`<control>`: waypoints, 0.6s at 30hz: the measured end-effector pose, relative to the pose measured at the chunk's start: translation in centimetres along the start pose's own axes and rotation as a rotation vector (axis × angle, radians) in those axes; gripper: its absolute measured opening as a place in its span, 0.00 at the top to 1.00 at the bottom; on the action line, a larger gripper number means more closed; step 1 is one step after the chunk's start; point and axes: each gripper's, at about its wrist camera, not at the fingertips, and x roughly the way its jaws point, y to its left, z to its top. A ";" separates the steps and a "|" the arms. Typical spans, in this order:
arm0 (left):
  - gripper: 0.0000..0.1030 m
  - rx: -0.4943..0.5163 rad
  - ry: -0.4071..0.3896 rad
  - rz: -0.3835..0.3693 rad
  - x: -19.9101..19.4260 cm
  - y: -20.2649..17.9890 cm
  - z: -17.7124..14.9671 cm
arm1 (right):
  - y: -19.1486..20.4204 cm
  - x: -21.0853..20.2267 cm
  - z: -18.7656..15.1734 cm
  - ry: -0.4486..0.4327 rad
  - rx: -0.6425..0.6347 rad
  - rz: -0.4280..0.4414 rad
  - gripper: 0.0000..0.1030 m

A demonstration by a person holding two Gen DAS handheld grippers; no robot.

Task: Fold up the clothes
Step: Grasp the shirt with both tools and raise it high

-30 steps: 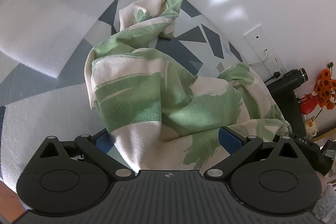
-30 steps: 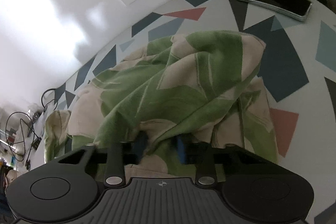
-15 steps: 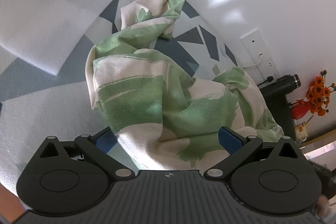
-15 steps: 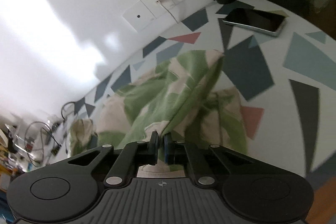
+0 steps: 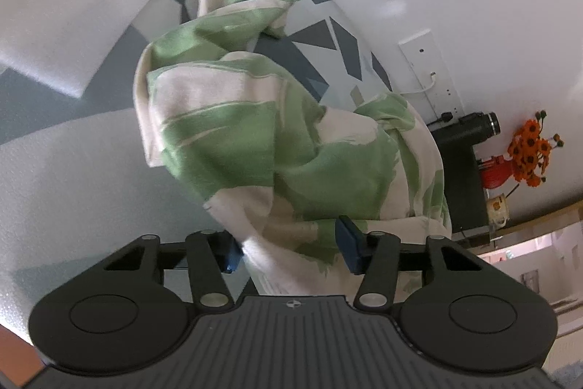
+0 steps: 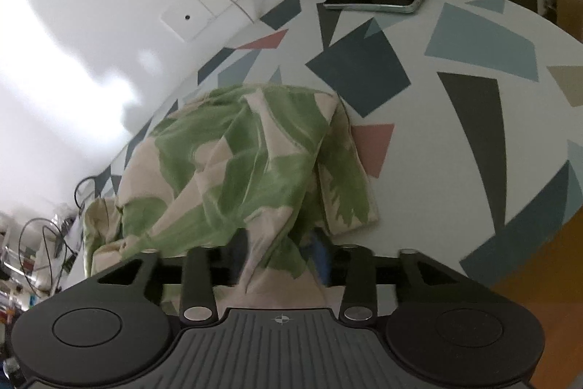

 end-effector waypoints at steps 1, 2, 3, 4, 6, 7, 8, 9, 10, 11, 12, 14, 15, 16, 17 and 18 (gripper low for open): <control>0.49 -0.006 -0.003 0.003 -0.1 0.2 -0.1 | -0.2 0.2 0.3 -0.006 0.011 0.005 0.53; 0.49 -0.012 -0.006 0.005 -0.2 0.4 -0.1 | -0.4 0.5 0.6 -0.012 0.022 0.008 0.51; 0.51 -0.013 -0.010 0.003 -0.2 0.4 -0.2 | -0.6 0.9 0.9 -0.017 0.031 0.011 0.48; 0.60 -0.014 -0.014 0.001 -0.3 0.5 -0.3 | -0.8 1.2 1.2 -0.021 0.040 0.015 0.47; 0.75 -0.004 -0.026 -0.008 -0.4 0.5 -0.3 | -1.2 2.1 1.7 -0.015 0.048 0.034 0.44; 0.86 0.001 -0.033 -0.013 -0.5 0.4 -0.4 | -1.5 2.7 1.9 -0.005 0.046 0.046 0.42; 0.87 0.007 -0.039 -0.018 -0.6 0.4 -0.4 | -1.8 3.2 2.1 0.005 0.045 0.058 0.41; 0.89 0.011 -0.045 -0.016 -0.6 0.3 -0.4 | -2.0 3.7 2.2 0.017 0.045 0.063 0.41; 0.92 0.015 -0.050 -0.014 -0.7 0.1 -0.4 | -2.2 4.1 2.2 0.030 0.049 0.067 0.42; 0.93 0.009 -0.055 -0.012 -0.8 0.0 -0.4 | -2.2 4.5 2.2 0.043 0.054 0.077 0.52; 0.94 0.017 -0.068 -0.007 -1.0 -0.3 -0.4 | -2.0 4.6 2.3 0.055 0.054 0.090 0.64; 0.96 0.065 -0.118 -0.006 -1.8 -1.4 -0.3 | -1.1 4.5 2.7 0.071 0.032 0.129 0.89; 0.97 0.108 -0.157 -0.013 -2.4 -2.2 -0.2 | -0.2 4.3 3.0 0.073 0.002 0.156 0.92; 0.97 0.150 -0.197 -0.033 -3.0 -3.2 0.0 | 0.6 4.0 3.3 0.074 -0.028 0.183 0.93; 0.97 0.190 -0.237 -0.062 -3.7 -4.4 0.4 | 1.7 3.4 3.7 0.065 -0.062 0.218 0.94; 0.97 0.223 -0.271 -0.093 -4.4 -5.4 0.8 | 2.9 2.6 4.2 0.044 -0.092 0.264 0.94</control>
